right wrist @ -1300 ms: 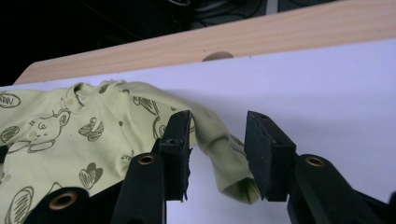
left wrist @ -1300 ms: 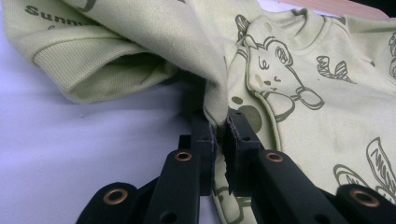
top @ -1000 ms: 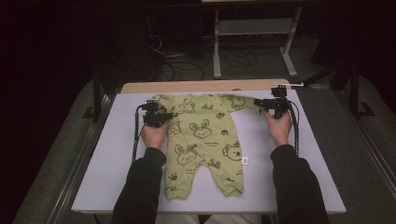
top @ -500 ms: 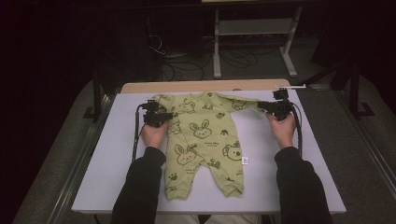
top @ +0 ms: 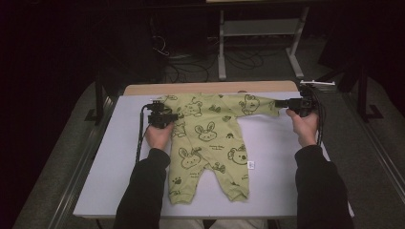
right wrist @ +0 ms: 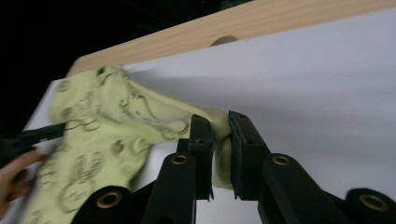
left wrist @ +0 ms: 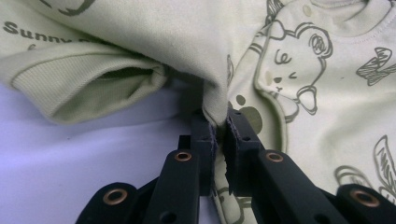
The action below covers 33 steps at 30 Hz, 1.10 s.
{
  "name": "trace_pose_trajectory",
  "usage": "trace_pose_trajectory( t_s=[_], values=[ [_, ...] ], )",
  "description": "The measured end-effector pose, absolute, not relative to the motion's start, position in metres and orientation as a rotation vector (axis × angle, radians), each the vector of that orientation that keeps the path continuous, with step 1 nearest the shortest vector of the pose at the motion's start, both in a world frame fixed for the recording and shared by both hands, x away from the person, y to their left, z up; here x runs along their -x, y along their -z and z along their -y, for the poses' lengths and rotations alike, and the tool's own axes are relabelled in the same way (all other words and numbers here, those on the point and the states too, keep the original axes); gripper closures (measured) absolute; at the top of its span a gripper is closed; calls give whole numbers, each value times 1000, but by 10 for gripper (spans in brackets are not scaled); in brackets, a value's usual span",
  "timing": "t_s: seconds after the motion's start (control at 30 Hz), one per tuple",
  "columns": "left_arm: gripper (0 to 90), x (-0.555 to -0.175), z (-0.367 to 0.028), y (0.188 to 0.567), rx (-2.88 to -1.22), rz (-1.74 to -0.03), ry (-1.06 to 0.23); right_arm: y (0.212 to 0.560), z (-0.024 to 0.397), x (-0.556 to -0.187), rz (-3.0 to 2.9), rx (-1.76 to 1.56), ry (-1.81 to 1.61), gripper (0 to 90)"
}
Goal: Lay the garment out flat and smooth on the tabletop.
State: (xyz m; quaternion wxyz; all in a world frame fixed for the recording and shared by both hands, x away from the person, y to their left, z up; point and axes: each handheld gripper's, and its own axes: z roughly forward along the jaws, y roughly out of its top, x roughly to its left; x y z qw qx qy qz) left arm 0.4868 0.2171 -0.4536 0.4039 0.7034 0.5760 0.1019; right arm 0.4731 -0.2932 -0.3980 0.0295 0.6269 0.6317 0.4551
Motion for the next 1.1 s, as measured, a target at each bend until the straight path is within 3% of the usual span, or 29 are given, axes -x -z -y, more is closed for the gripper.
trace_pose_trajectory(
  t_s=[0.27, 0.87, 0.97, 1.1],
  values=[
    [818, -487, -218, 454, -1791, -1449, -274, 398, 279, -472, -1714, -1836, -1182, 593],
    [811, -485, -218, 454, -1805, -1428, -284, 432, 275, -474, -1829, -1879, -1162, 491],
    [778, -484, -220, 454, -1799, -1420, -278, 438, 264, -475, -1881, -1868, -1172, 474],
    [667, -482, -223, 453, -1775, -1427, -283, 446, 237, -475, -1997, -1811, -1186, 445]
  ],
)
